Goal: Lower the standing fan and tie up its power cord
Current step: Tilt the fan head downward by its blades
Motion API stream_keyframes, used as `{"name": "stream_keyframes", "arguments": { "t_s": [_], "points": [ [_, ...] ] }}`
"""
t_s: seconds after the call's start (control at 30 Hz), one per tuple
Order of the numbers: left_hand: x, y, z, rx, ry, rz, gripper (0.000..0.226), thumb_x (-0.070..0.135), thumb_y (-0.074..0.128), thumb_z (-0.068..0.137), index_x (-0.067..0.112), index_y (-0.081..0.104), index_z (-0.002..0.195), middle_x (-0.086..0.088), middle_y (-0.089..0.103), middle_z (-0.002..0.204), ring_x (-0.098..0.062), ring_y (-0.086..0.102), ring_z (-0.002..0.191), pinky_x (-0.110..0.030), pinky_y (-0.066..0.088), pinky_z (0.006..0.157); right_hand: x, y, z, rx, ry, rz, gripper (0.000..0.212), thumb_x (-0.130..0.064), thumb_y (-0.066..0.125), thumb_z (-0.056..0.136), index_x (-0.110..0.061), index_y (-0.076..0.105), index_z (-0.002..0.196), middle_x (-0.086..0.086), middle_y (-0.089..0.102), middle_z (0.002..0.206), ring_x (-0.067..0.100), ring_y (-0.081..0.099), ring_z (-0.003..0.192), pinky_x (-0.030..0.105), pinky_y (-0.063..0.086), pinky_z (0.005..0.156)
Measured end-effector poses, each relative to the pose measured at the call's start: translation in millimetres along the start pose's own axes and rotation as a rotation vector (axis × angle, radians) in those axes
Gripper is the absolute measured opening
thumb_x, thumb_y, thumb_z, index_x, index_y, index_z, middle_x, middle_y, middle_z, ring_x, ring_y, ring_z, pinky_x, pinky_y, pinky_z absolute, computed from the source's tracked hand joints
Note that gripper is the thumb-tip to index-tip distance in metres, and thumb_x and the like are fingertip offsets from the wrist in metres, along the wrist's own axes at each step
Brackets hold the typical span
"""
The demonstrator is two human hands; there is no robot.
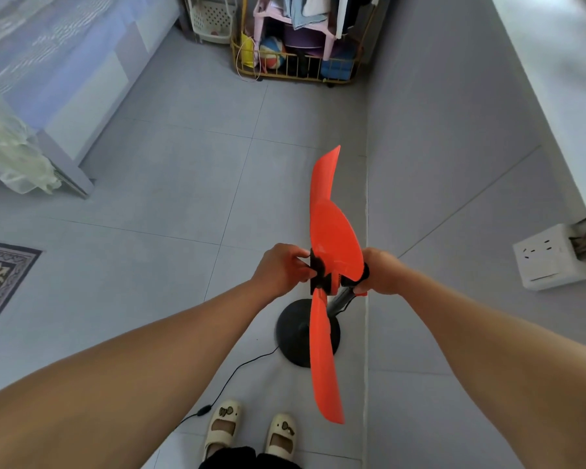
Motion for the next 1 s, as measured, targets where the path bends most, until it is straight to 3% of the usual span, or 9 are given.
{"name": "stream_keyframes", "arguments": {
  "t_s": [0.23, 0.33, 0.43, 0.6, 0.67, 0.73, 0.8, 0.87, 1.0],
  "points": [
    [-6.1, -1.4, -5.2, 0.023, -0.039, 0.041, 0.016, 0.007, 0.066, 0.086, 0.002, 0.074, 0.099, -0.014, 0.075, 0.093, -0.026, 0.071, 0.085, -0.041, 0.056, 0.086, -5.9, 6.9, -3.9, -0.004, 0.016, 0.029, 0.073, -0.008, 0.079, 0.071, -0.021, 0.049, 0.136, 0.005, 0.064, 0.125, 0.026, 0.059, 0.114, 0.037, 0.05, 0.097],
    [-7.6, -2.7, -9.2, 0.036, -0.077, -0.001, 0.025, 0.008, 0.067, 0.086, 0.003, 0.071, 0.11, -0.015, 0.075, 0.097, -0.027, 0.071, 0.088, -0.042, 0.055, 0.09, -6.3, 6.3, -6.4, 0.029, 0.061, 0.108, 0.077, -0.013, 0.081, 0.073, -0.022, 0.045, 0.141, 0.006, 0.06, 0.133, 0.028, 0.055, 0.122, 0.044, 0.047, 0.105],
    [-11.4, -1.3, -16.4, 0.043, -0.115, -0.06, 0.039, 0.01, 0.068, 0.088, 0.003, 0.062, 0.126, -0.016, 0.074, 0.106, -0.028, 0.071, 0.094, -0.044, 0.055, 0.093, -7.1, 5.7, -13.5, 0.159, 0.084, 0.11, 0.073, -0.031, 0.083, 0.072, -0.027, 0.049, 0.137, 0.002, 0.053, 0.135, 0.026, 0.043, 0.128, 0.044, 0.043, 0.105],
    [-22.7, -0.7, -36.6, 0.029, -0.139, -0.102, 0.041, 0.013, 0.068, 0.089, 0.007, 0.06, 0.129, -0.011, 0.074, 0.107, -0.025, 0.069, 0.099, -0.039, 0.055, 0.093, -12.0, 13.6, -41.6, 0.499, 0.11, 0.099, 0.041, -0.05, 0.078, 0.073, -0.029, 0.064, 0.105, -0.003, 0.053, 0.116, 0.021, 0.044, 0.115, 0.039, 0.04, 0.093],
    [-28.1, -3.0, -45.1, 0.033, -0.144, -0.115, 0.04, 0.013, 0.067, 0.09, 0.007, 0.061, 0.129, -0.012, 0.074, 0.11, -0.025, 0.069, 0.101, -0.039, 0.054, 0.095, -15.9, 18.7, -53.2, 0.566, 0.08, 0.225, 0.026, -0.048, 0.074, 0.078, -0.024, 0.067, 0.086, -0.003, 0.061, 0.097, 0.018, 0.056, 0.095, 0.035, 0.049, 0.081],
    [-35.2, -6.5, -54.0, 0.044, -0.147, -0.119, 0.039, 0.013, 0.067, 0.09, 0.007, 0.062, 0.128, -0.012, 0.073, 0.111, -0.026, 0.068, 0.104, -0.042, 0.052, 0.098, -24.5, 26.6, -62.9, 0.545, 0.049, 0.315, 0.027, -0.047, 0.069, 0.083, -0.022, 0.066, 0.074, -0.002, 0.065, 0.073, 0.016, 0.061, 0.069, 0.033, 0.052, 0.064],
    [-45.0, -10.8, -63.6, 0.057, -0.136, -0.124, 0.038, 0.014, 0.066, 0.09, 0.007, 0.062, 0.128, -0.013, 0.072, 0.112, -0.027, 0.068, 0.104, -0.043, 0.051, 0.1, -39.2, 34.5, -72.2, 0.507, -0.007, 0.355, 0.03, -0.045, 0.065, 0.087, -0.019, 0.068, 0.071, 0.0, 0.065, 0.063, 0.017, 0.058, 0.057, 0.033, 0.046, 0.056],
    [-57.2, -16.1, -74.6, 0.066, -0.123, -0.131, 0.038, 0.015, 0.065, 0.091, 0.006, 0.062, 0.128, -0.013, 0.073, 0.11, -0.026, 0.069, 0.102, -0.042, 0.051, 0.1, -56.8, 42.7, -80.9, 0.445, -0.074, 0.418, 0.029, -0.043, 0.063, 0.09, -0.017, 0.071, 0.078, 0.0, 0.068, 0.066, 0.016, 0.06, 0.056, 0.032, 0.046, 0.055],
    [-100.7, -34.9, -104.1, 0.089, -0.126, -0.15, 0.036, 0.015, 0.065, 0.091, 0.005, 0.063, 0.126, -0.013, 0.074, 0.108, -0.025, 0.071, 0.098, -0.041, 0.051, 0.099, -105.5, 62.6, -97.8, 0.401, -0.175, 0.357, 0.022, -0.038, 0.063, 0.091, -0.02, 0.073, 0.085, -0.009, 0.071, 0.079, 0.002, 0.063, 0.072, 0.022, 0.049, 0.068]
  ]
}}
Point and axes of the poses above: each hand's wrist, its own z-axis towards the middle knuckle, its own y-axis out of the palm, x = y × z, the point moved 4 cm from there along z, towards the middle knuckle
